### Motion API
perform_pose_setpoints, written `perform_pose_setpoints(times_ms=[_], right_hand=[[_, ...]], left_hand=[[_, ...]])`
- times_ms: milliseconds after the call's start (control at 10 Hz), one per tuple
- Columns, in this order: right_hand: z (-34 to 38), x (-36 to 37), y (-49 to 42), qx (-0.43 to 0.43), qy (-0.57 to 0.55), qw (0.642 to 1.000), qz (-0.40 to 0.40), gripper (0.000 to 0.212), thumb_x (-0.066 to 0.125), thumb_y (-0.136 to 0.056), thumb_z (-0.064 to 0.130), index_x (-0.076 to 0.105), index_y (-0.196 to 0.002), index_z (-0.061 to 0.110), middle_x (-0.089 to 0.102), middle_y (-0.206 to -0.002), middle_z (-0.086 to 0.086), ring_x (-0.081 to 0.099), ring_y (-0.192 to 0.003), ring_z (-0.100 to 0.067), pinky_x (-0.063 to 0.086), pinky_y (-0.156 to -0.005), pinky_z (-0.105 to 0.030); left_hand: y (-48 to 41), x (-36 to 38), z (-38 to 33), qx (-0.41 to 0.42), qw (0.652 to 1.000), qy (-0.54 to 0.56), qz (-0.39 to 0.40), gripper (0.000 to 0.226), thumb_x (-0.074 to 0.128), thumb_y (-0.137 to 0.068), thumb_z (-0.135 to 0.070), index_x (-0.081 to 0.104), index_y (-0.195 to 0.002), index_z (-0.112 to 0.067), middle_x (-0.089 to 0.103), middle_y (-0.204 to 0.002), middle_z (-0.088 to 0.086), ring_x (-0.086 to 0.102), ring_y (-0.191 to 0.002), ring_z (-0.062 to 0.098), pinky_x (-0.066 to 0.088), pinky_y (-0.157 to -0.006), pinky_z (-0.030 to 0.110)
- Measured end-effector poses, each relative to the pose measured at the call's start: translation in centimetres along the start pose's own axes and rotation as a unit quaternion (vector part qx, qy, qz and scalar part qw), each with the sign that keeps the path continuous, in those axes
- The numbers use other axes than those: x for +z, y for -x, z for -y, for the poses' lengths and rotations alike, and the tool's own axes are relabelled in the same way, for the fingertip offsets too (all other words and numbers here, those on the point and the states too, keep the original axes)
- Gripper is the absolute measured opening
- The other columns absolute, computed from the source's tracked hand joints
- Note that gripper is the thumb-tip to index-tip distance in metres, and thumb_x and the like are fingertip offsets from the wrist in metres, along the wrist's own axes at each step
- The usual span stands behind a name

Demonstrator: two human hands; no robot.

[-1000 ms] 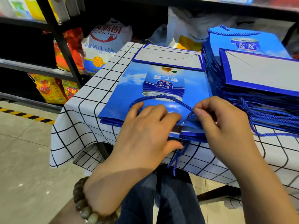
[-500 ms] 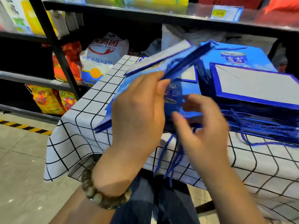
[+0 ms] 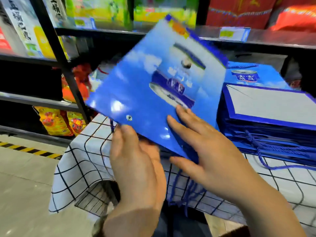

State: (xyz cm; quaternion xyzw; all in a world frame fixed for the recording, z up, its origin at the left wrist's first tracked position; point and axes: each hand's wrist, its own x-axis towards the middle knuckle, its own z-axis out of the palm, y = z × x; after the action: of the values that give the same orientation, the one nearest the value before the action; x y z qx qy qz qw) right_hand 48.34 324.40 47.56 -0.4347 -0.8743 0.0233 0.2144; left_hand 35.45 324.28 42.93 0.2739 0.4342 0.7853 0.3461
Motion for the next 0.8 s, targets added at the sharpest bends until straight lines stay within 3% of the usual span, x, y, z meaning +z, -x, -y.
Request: perform_pose_setpoints(times_ms=[100, 200, 300, 400, 500, 600, 700, 800], right_hand=[[-1.5, -1.0, 1.0, 0.030, 0.003, 0.989, 0.145, 0.067, 0.048, -0.089, 0.040, 0.007, -0.141, 0.046, -0.001, -0.151, 0.023, 0.002, -0.140, 0.004, 0.001, -0.110, -0.013], [-2.1, -0.7, 1.1, 0.043, 0.020, 0.980, 0.191, 0.063, 0.050, -0.091, 0.025, 0.018, -0.142, 0.042, 0.003, -0.154, 0.020, -0.001, -0.140, 0.004, 0.004, -0.116, -0.022], [-2.5, -0.4, 2.1, 0.108, 0.001, 0.984, 0.141, 0.059, 0.061, -0.085, 0.030, 0.035, -0.137, 0.039, 0.026, -0.147, 0.020, 0.023, -0.137, -0.002, 0.019, -0.109, -0.020], [-3.5, -0.5, 4.1, 0.181, 0.059, 0.981, 0.022, 0.047, 0.078, -0.065, 0.031, 0.063, -0.108, 0.023, 0.058, -0.102, 0.005, 0.057, -0.100, -0.022, 0.043, -0.073, -0.032], [-3.7, -0.8, 5.3, 0.209, 0.110, 0.972, -0.005, 0.034, 0.082, -0.059, 0.015, 0.067, -0.090, 0.019, 0.050, -0.074, 0.007, 0.059, -0.074, -0.026, 0.039, -0.055, -0.030], [-3.2, -1.7, 5.5, 0.229, 0.088, 0.969, -0.021, 0.027, 0.074, -0.070, 0.012, 0.063, -0.092, 0.024, 0.046, -0.067, 0.015, 0.053, -0.065, -0.018, 0.036, -0.053, -0.028], [-2.7, -2.6, 5.3, 0.237, 0.001, 0.971, -0.045, 0.038, 0.069, -0.075, 0.011, 0.059, -0.105, 0.031, 0.053, -0.065, 0.015, 0.053, -0.059, -0.006, 0.036, -0.055, -0.012], [-1.8, -2.9, 4.8, 0.236, -0.142, 0.957, -0.084, 0.048, 0.067, -0.072, 0.007, 0.052, -0.096, 0.046, 0.059, -0.070, 0.006, 0.060, -0.066, -0.007, 0.043, -0.064, -0.013]], left_hand=[[3.2, 0.8, 0.1, -0.142, 0.976, 0.158, -0.045, 0.024, 0.033, -0.099, -0.026, 0.056, -0.104, -0.020, 0.071, -0.092, 0.000, 0.069, -0.083, 0.018, 0.058, -0.065, 0.036], [4.7, 0.6, 0.5, -0.202, 0.972, 0.111, -0.042, 0.020, 0.036, -0.097, -0.017, 0.056, -0.098, -0.021, 0.071, -0.075, -0.007, 0.069, -0.065, 0.014, 0.056, -0.052, 0.030], [4.4, -0.2, 0.6, -0.212, 0.975, 0.062, -0.031, 0.016, 0.041, -0.095, -0.019, 0.056, -0.094, -0.021, 0.069, -0.074, -0.006, 0.067, -0.063, 0.015, 0.055, -0.049, 0.028], [4.3, -0.4, 0.3, -0.226, 0.974, 0.031, 0.010, 0.013, 0.045, -0.090, -0.023, 0.054, -0.088, -0.014, 0.069, -0.069, 0.000, 0.070, -0.063, 0.017, 0.053, -0.045, 0.027], [4.5, -0.4, 0.5, -0.273, 0.961, 0.017, 0.047, 0.018, 0.047, -0.087, -0.026, 0.051, -0.081, -0.009, 0.068, -0.061, 0.005, 0.065, -0.050, 0.017, 0.049, -0.039, 0.024], [5.1, -0.1, 0.8, -0.311, 0.939, -0.032, 0.146, 0.014, 0.056, -0.087, -0.018, 0.057, -0.079, -0.007, 0.071, -0.066, 0.007, 0.061, -0.045, 0.015, 0.044, -0.038, 0.021], [5.9, 0.3, 0.9, -0.280, 0.903, -0.127, 0.301, 0.008, 0.058, -0.083, -0.019, 0.064, -0.077, -0.020, 0.074, -0.080, -0.003, 0.063, -0.050, 0.009, 0.043, -0.041, 0.016], [6.2, 1.1, 0.5, -0.272, 0.857, -0.175, 0.402, 0.023, 0.061, -0.086, -0.012, 0.059, -0.088, -0.034, 0.069, -0.090, -0.011, 0.062, -0.055, 0.005, 0.041, -0.045, 0.012]])
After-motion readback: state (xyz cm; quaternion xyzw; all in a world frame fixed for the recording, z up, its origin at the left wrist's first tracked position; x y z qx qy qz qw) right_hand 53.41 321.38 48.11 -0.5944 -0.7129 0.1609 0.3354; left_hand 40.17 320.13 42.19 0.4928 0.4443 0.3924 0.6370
